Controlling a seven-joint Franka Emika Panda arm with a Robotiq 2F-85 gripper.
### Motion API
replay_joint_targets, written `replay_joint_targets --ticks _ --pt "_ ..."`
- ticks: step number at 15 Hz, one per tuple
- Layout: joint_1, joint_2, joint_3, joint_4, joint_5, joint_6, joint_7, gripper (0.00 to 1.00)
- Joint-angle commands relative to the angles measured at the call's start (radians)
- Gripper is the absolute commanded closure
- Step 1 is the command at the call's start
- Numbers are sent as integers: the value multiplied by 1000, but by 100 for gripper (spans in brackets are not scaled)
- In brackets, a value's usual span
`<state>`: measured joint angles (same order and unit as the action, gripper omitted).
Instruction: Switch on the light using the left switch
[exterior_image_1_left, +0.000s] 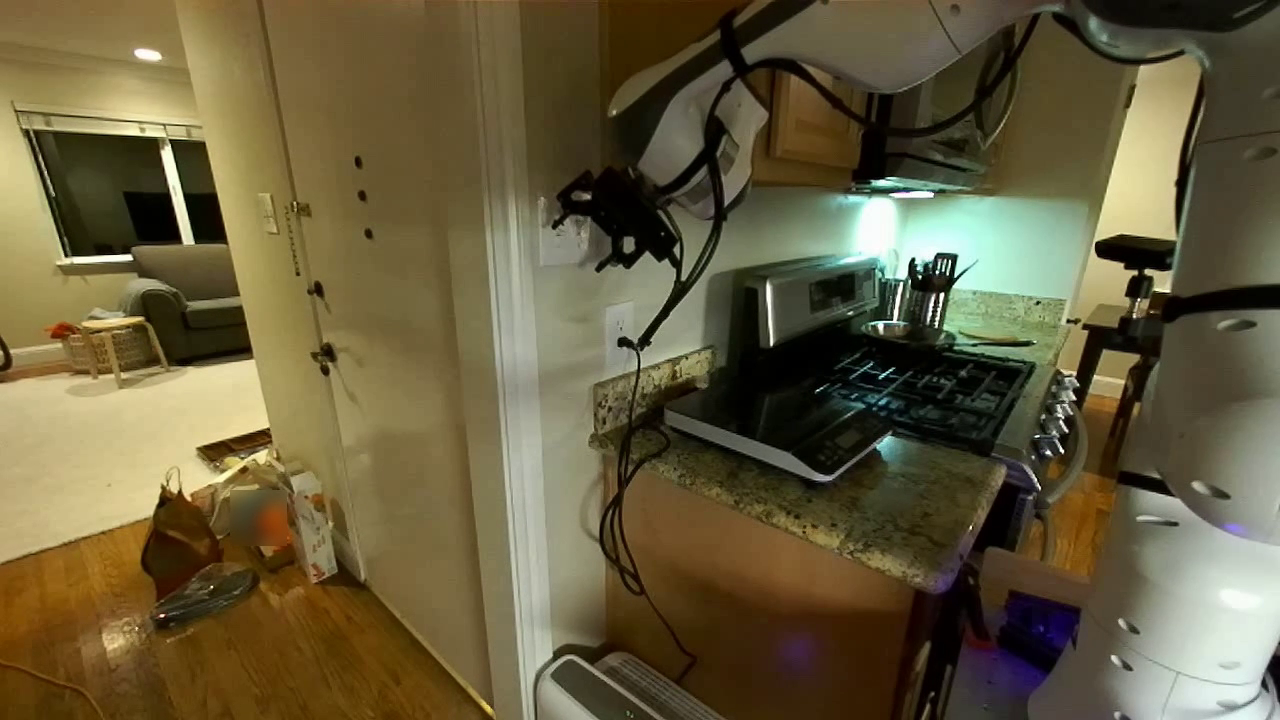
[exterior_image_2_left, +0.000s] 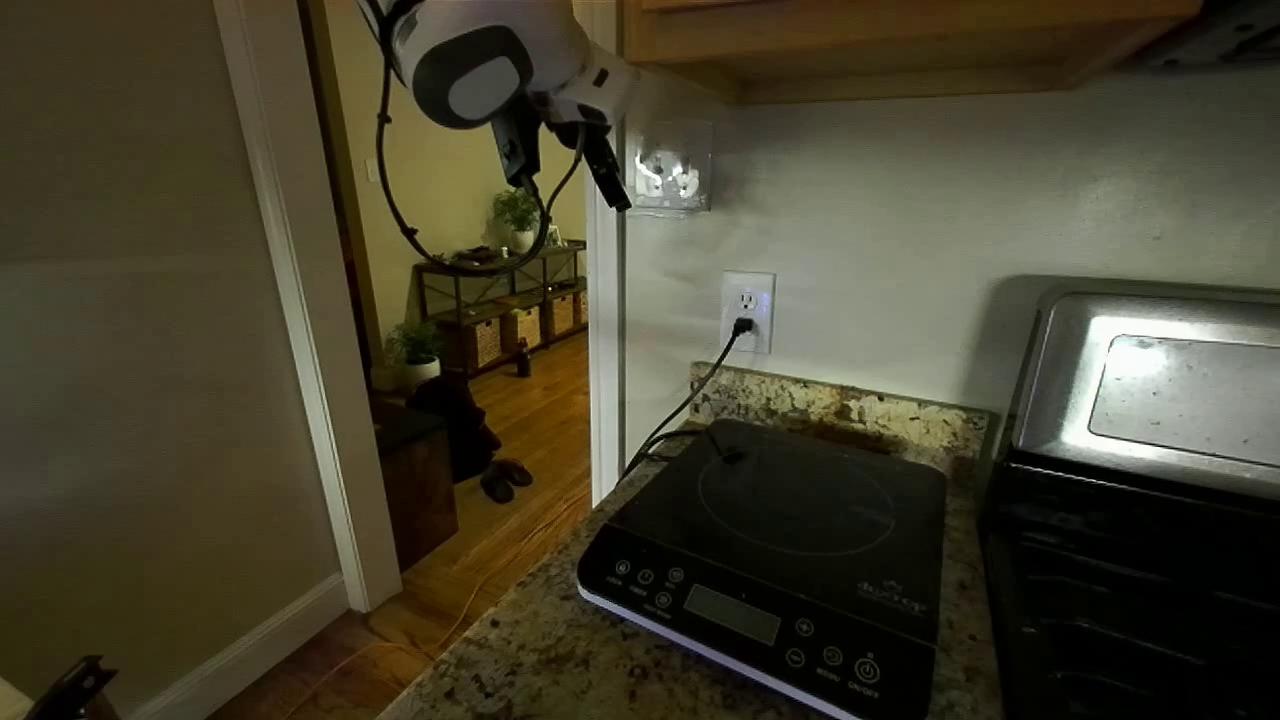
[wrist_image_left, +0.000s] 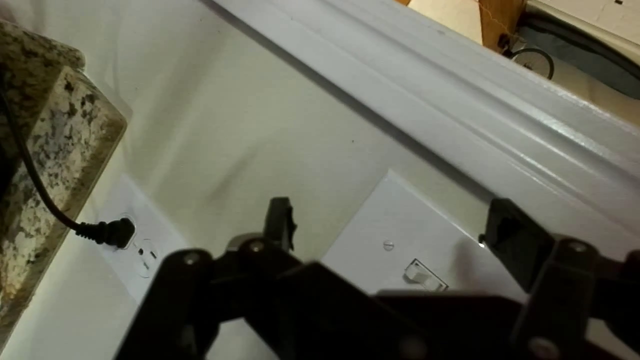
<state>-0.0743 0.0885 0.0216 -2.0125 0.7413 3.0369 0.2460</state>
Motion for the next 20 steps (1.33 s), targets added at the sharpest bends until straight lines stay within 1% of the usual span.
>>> replay_joint_targets --ticks 1,3,7,10,16,20 --pt "0 0 0 0 0 0 0 0" --pt "-3 -2 4 4 19 7 -10 0" --pt "-11 -15 24 20 146 114 -33 0" --pt "-14 -23 37 34 223 156 -63 0" --pt "-19 2 34 69 290 183 -77 0" --pt "-25 36 42 119 339 163 -81 0"
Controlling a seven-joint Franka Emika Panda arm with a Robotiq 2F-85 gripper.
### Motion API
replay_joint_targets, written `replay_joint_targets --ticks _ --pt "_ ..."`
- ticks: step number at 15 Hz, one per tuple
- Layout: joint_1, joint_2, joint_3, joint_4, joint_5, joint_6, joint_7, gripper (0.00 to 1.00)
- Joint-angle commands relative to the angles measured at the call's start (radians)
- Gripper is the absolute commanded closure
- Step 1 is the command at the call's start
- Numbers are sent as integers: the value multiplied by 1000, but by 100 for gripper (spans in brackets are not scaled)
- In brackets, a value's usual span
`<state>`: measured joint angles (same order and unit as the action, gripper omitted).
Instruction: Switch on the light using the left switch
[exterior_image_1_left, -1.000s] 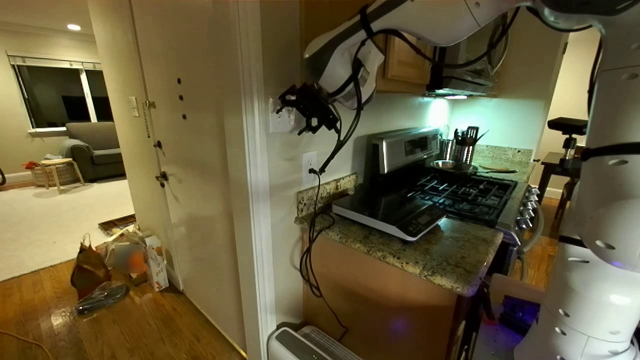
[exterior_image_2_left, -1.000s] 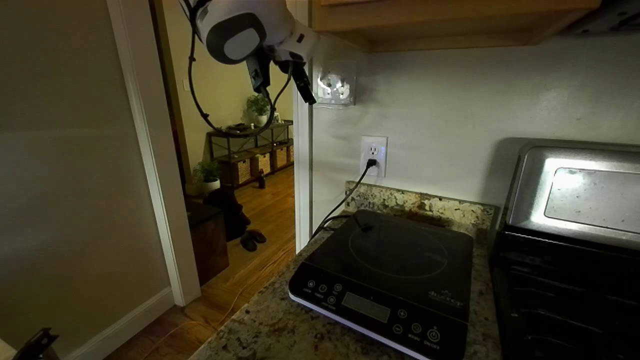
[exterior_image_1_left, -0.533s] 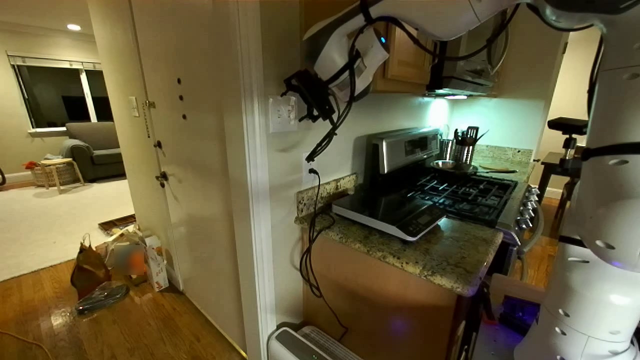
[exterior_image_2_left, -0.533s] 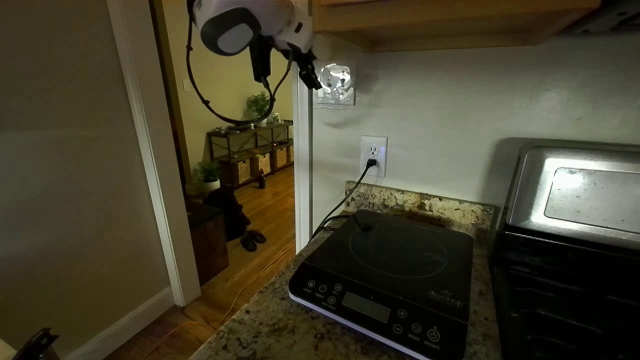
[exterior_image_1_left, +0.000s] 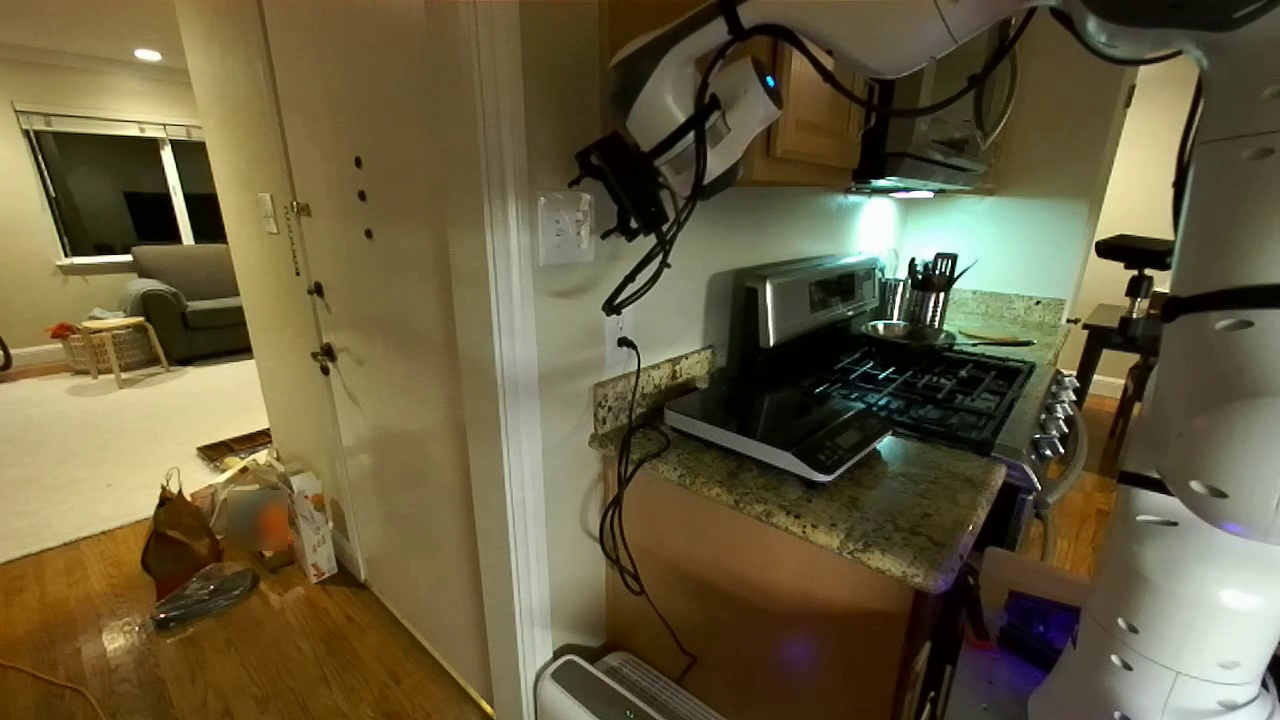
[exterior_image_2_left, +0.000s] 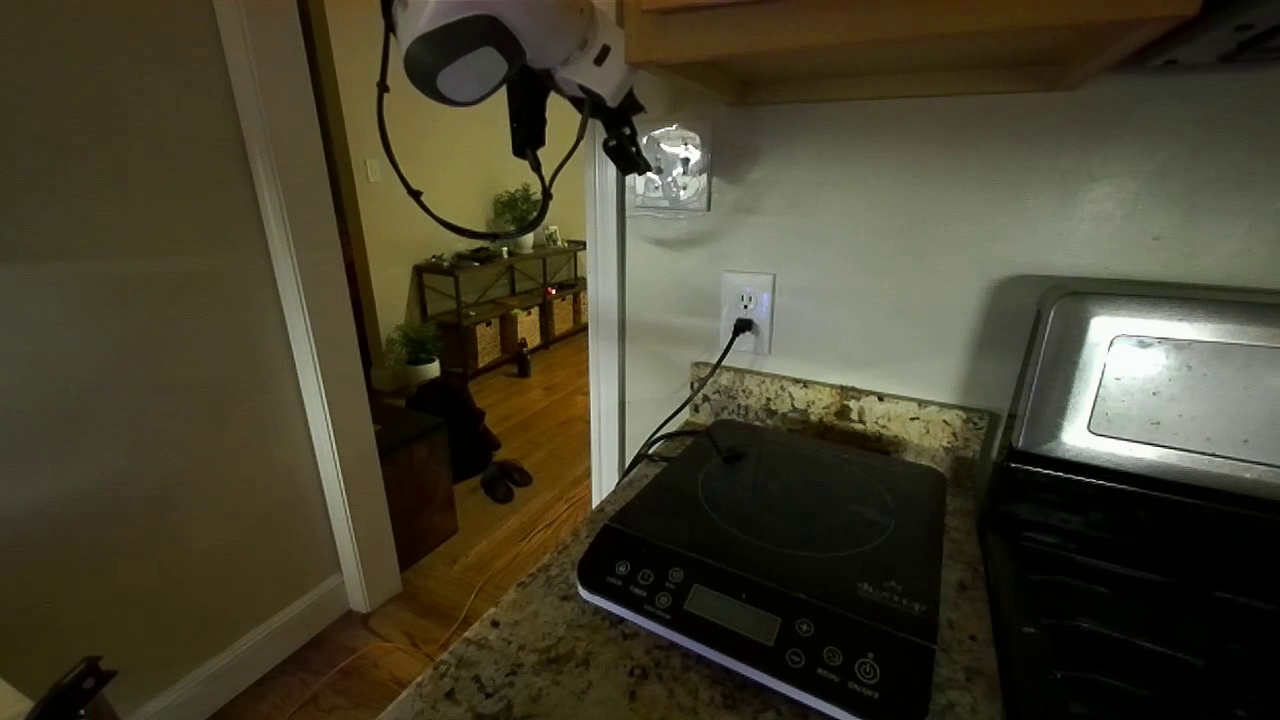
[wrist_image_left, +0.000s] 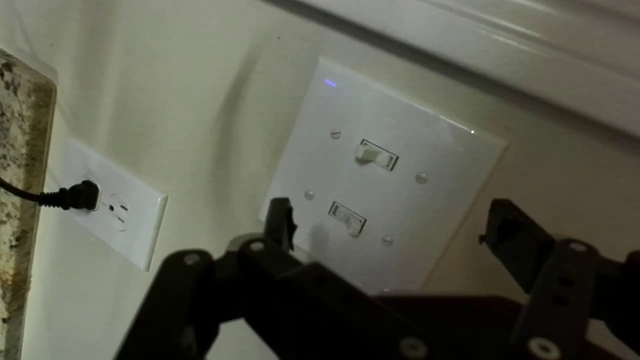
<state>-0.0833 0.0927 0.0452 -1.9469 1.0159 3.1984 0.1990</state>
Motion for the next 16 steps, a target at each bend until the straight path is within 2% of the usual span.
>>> replay_joint_targets --ticks 1,9,16 --pt "-17 39 21 65 78 -2 -34 0" --pt "-29 124 46 165 117 -1 -56 0" --pt "-100 187 136 291 237 -17 -213 0"
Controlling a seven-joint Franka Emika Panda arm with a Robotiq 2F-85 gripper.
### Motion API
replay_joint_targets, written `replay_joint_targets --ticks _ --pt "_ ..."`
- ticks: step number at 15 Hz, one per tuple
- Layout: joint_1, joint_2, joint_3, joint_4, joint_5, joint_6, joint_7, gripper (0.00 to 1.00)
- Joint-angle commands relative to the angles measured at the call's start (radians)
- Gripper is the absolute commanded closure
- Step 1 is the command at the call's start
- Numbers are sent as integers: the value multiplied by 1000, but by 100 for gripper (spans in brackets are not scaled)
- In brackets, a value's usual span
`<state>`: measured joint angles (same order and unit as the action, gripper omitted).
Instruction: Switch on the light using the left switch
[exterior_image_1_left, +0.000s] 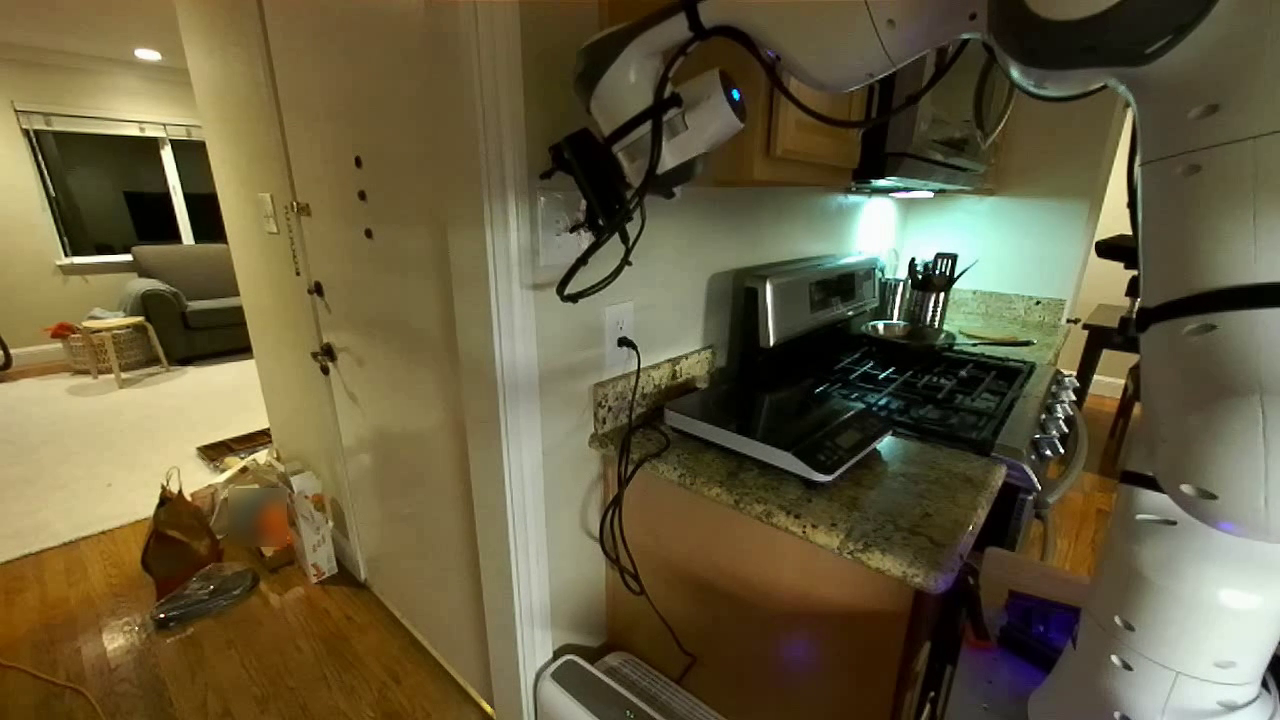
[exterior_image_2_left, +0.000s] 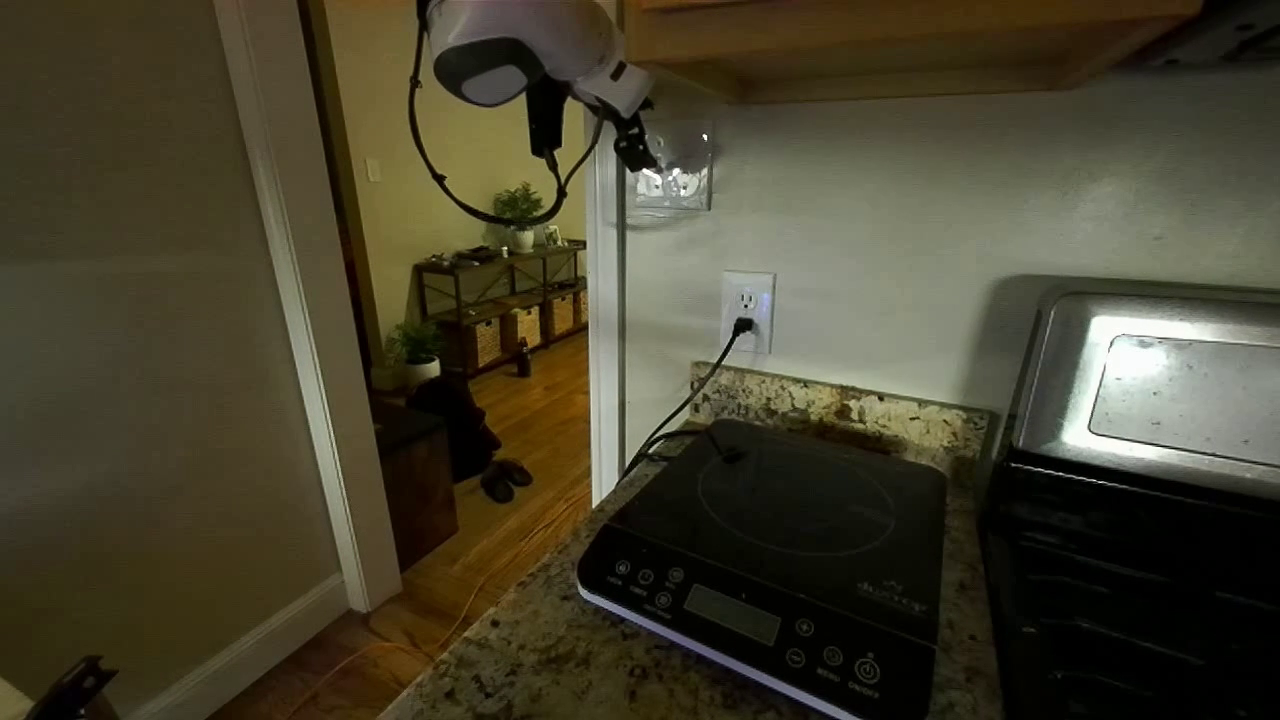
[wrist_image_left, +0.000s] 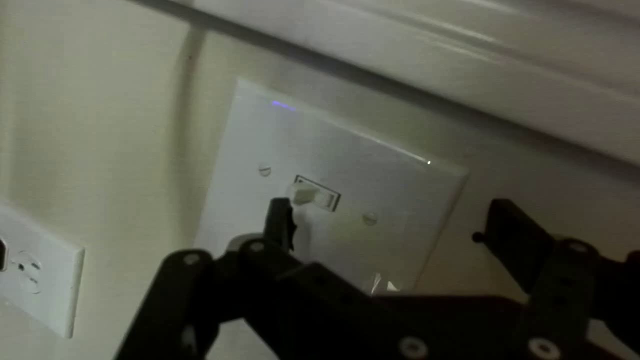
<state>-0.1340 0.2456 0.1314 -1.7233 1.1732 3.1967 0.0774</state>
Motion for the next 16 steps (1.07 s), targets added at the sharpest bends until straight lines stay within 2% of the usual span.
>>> replay_joint_targets --ticks 1,7,16 --pt "-58 39 59 72 98 -14 -114 0" --pt "-88 3 59 0 163 -30 -181 0" --pt "-88 27 82 45 318 -57 -242 0"
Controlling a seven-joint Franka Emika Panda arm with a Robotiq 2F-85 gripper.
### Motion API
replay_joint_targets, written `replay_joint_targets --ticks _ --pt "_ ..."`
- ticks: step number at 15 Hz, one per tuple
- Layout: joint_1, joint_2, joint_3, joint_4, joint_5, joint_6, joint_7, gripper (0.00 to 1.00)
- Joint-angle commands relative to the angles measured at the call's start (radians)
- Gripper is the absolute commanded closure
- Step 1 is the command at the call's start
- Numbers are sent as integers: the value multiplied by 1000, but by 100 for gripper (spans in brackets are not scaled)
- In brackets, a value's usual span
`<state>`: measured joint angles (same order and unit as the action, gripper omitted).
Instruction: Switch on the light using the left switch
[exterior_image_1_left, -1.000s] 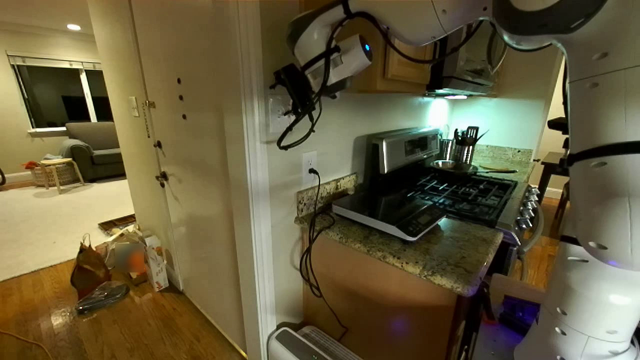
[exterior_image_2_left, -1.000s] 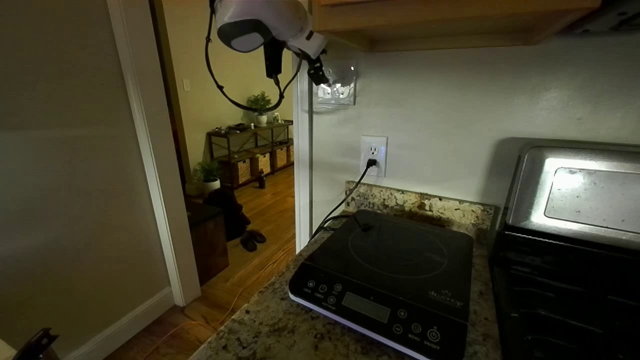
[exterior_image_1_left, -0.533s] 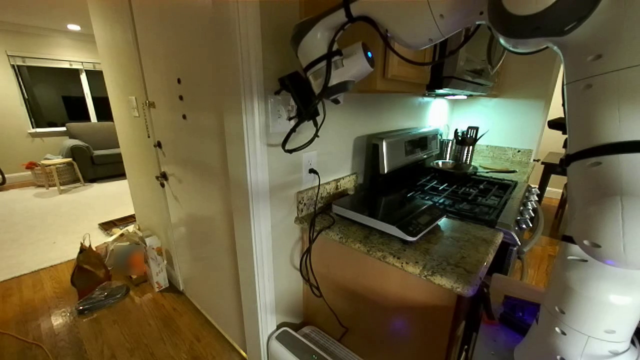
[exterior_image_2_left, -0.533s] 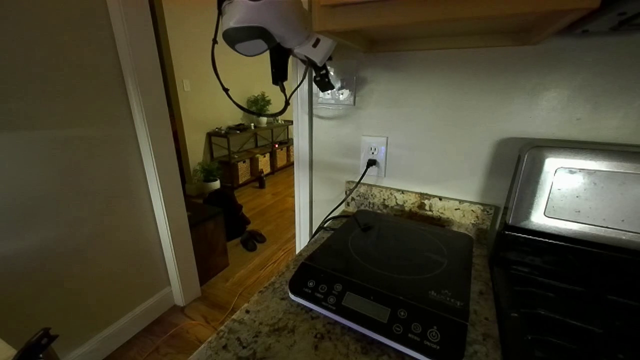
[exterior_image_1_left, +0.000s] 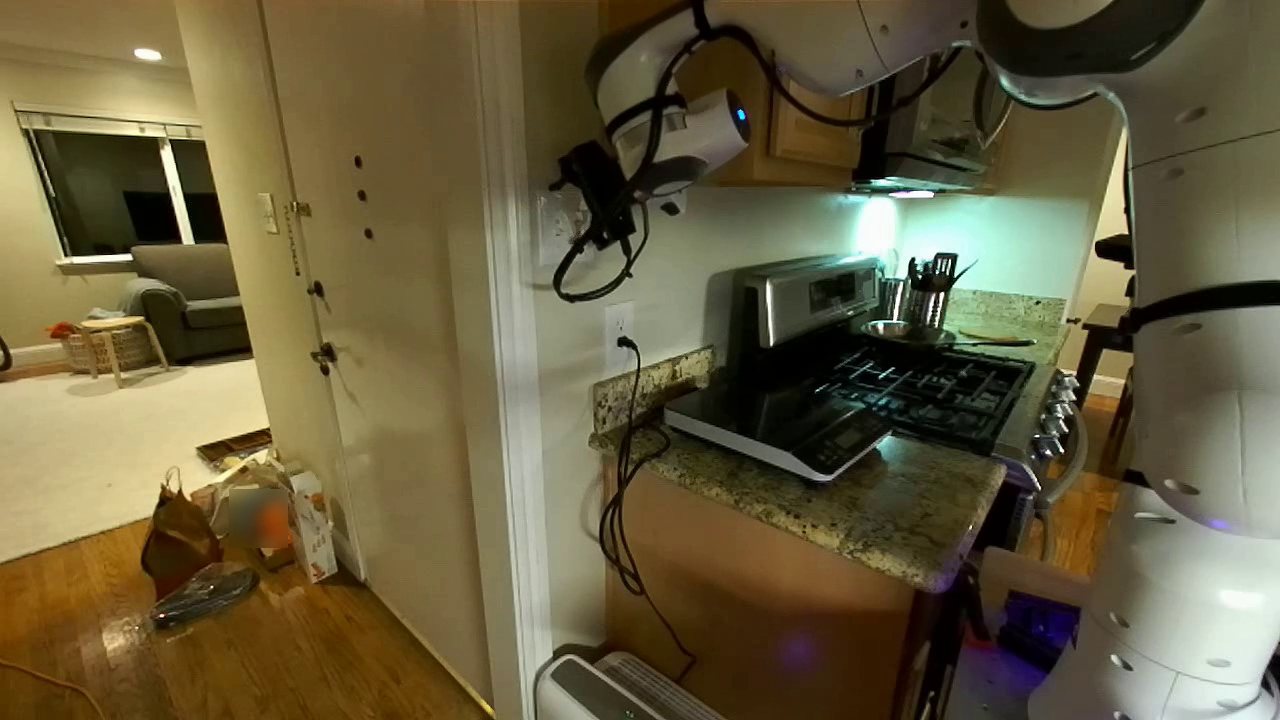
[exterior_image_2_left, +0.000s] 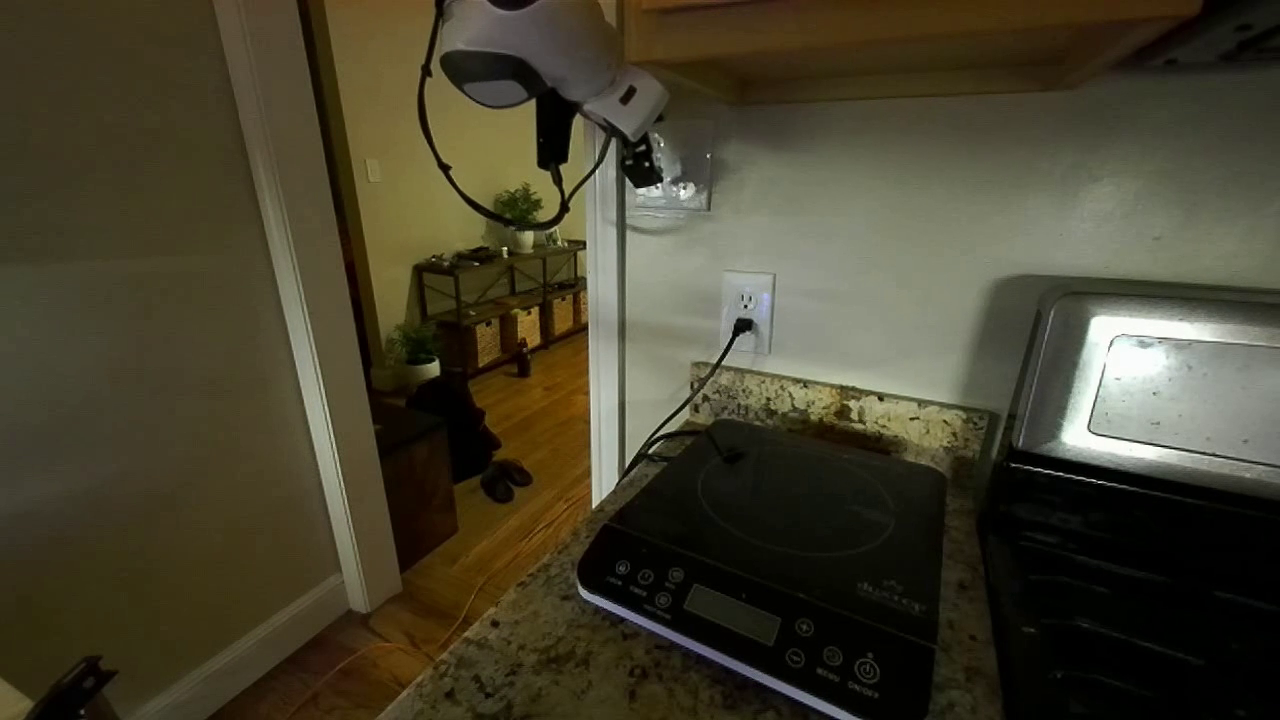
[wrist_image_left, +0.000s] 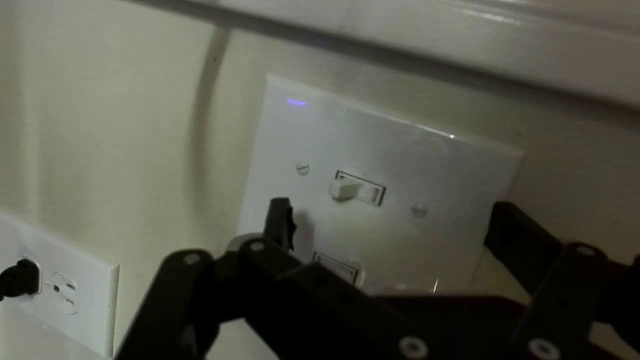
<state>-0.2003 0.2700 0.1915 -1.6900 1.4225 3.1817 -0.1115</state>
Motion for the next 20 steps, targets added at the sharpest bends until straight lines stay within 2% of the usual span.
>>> replay_joint_targets --ticks 1,20 --pt "-22 5 22 18 83 -44 -61 0" --pt "-8 87 1 165 325 -82 -338 0"
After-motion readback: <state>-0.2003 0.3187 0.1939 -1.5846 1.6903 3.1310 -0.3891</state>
